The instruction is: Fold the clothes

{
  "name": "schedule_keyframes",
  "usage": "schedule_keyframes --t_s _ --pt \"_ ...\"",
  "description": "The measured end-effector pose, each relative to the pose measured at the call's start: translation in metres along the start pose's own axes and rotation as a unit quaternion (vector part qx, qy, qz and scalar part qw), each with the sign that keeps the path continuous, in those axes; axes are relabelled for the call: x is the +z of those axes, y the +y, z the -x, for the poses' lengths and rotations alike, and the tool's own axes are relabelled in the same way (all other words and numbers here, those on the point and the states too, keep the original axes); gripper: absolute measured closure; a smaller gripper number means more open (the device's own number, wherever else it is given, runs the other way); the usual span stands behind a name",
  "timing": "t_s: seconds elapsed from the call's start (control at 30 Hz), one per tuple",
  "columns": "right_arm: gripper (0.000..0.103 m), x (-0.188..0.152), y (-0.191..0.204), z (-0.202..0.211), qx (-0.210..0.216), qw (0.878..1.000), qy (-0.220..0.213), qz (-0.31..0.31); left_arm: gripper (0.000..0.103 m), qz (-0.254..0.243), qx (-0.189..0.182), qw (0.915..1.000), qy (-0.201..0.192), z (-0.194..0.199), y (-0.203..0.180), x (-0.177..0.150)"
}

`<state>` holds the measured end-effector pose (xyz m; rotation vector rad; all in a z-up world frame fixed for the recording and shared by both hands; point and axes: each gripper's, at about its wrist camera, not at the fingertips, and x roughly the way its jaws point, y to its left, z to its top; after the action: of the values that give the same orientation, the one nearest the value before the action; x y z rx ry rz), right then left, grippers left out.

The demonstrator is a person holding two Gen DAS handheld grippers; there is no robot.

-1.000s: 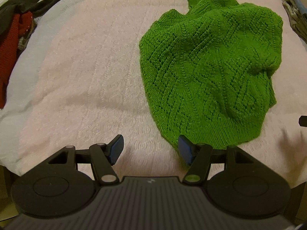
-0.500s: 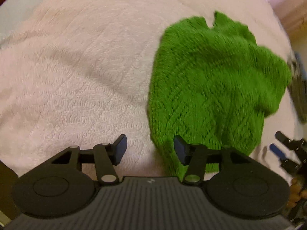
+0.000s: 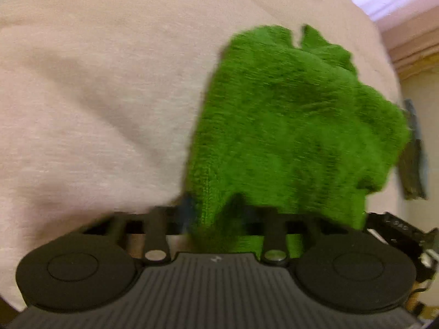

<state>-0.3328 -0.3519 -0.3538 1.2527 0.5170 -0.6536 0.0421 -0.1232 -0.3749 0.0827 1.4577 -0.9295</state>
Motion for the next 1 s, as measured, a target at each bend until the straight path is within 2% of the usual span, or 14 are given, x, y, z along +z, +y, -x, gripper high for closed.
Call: schedule_keyframes --t_s 0.17,0.23,0.3,0.37,0.4,0.47,0.57,0.67,0.7,0.77,0.83,1.0 --pt "0.098 -0.018 0.007 0.108 -0.009 0.997 -0.07 0.021 0.097 -0.011 -0.035 0.9993 0.005 0.015 0.0 0.006" --pt "0.098 -0.031 0.005 0.141 -0.036 0.997 -0.061 0.034 0.097 -0.029 -0.049 0.9984 0.004 0.033 -0.001 0.007" --pt "0.098 -0.045 0.0 0.15 -0.062 0.997 -0.016 0.043 0.097 -0.051 -0.063 0.9967 0.008 0.05 -0.001 0.007" --pt "0.095 -0.057 -0.013 0.141 -0.103 0.994 0.035 0.027 0.096 -0.066 -0.063 0.9956 0.024 0.056 -0.001 0.003" --pt "0.083 -0.06 -0.02 0.136 -0.132 0.989 0.055 0.021 0.094 -0.074 -0.049 0.9955 0.032 0.055 -0.002 0.0" --pt "0.044 -0.059 -0.031 0.135 -0.178 0.982 0.063 0.011 0.092 -0.08 -0.008 0.996 0.039 0.053 0.002 0.0" --pt "0.044 -0.036 -0.036 0.137 -0.17 0.985 0.021 -0.004 0.092 -0.088 0.054 0.9935 0.047 0.051 0.01 0.001" --pt "0.044 0.006 -0.043 0.13 -0.164 0.986 -0.013 -0.011 0.09 -0.097 0.065 0.9928 0.028 0.049 0.002 0.021" --pt "0.044 0.023 -0.046 0.127 -0.162 0.986 -0.025 -0.011 0.086 -0.104 0.066 0.9922 0.021 0.048 -0.002 0.028" --pt "0.044 0.054 -0.049 0.117 -0.164 0.985 -0.044 -0.015 0.081 -0.124 0.057 0.9905 0.007 0.039 -0.02 0.051" --pt "0.044 0.082 -0.048 0.109 -0.164 0.984 -0.064 -0.017 0.071 -0.149 0.04 0.988 -0.005 0.024 -0.045 0.078" --pt "0.044 0.138 -0.041 0.083 -0.17 0.981 -0.095 -0.006 0.061 -0.207 0.005 0.9775 -0.041 -0.026 -0.112 0.148"
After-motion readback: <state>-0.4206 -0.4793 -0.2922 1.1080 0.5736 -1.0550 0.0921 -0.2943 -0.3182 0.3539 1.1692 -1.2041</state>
